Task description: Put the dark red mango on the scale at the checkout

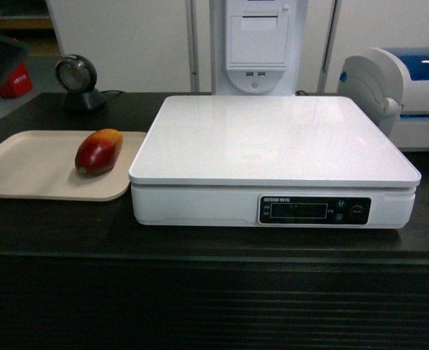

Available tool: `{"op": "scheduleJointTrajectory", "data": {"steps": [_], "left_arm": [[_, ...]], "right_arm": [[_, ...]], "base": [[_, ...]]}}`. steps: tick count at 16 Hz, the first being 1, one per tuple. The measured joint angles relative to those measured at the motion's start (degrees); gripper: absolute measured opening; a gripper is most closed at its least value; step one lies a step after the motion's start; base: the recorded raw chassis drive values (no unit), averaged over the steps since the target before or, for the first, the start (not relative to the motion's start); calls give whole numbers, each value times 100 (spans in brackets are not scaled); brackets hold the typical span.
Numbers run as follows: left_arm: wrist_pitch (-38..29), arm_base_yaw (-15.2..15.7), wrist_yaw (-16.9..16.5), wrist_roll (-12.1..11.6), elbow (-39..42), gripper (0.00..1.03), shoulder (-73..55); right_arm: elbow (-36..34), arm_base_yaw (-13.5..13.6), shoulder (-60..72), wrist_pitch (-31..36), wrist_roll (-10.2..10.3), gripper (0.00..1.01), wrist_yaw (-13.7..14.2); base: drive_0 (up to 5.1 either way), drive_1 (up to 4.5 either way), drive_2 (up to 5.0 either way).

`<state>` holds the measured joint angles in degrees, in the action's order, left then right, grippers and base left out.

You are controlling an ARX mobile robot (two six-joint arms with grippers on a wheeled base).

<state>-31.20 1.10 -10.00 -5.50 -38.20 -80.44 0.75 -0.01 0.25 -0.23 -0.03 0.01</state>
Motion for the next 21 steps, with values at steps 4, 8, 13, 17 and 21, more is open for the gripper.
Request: {"op": "scheduleJointTrajectory", "data": {"steps": [4, 8, 13, 17, 21], "left_arm": [[1145, 13, -284, 68, -2667, 98, -2771], [2361, -129, -271, 98, -4533, 98, -4297], [2922, -94, -9, 33, -5451, 98, -4830], [3534, 46, 151, 77, -6107, 98, -5351], [3825, 116, 249, 77, -6481, 98, -5700]], "right_arm": [[0, 0, 0, 2, 0, 98, 0], [0, 0, 0, 2, 0, 98, 0], [0, 0, 0, 2, 0, 98, 0], [0, 0, 0, 2, 0, 98, 0], [0, 0, 0, 2, 0, 98, 0]], "base": [[0, 0, 0], [0, 0, 0], [0, 0, 0], [0, 0, 0], [0, 0, 0]]}}
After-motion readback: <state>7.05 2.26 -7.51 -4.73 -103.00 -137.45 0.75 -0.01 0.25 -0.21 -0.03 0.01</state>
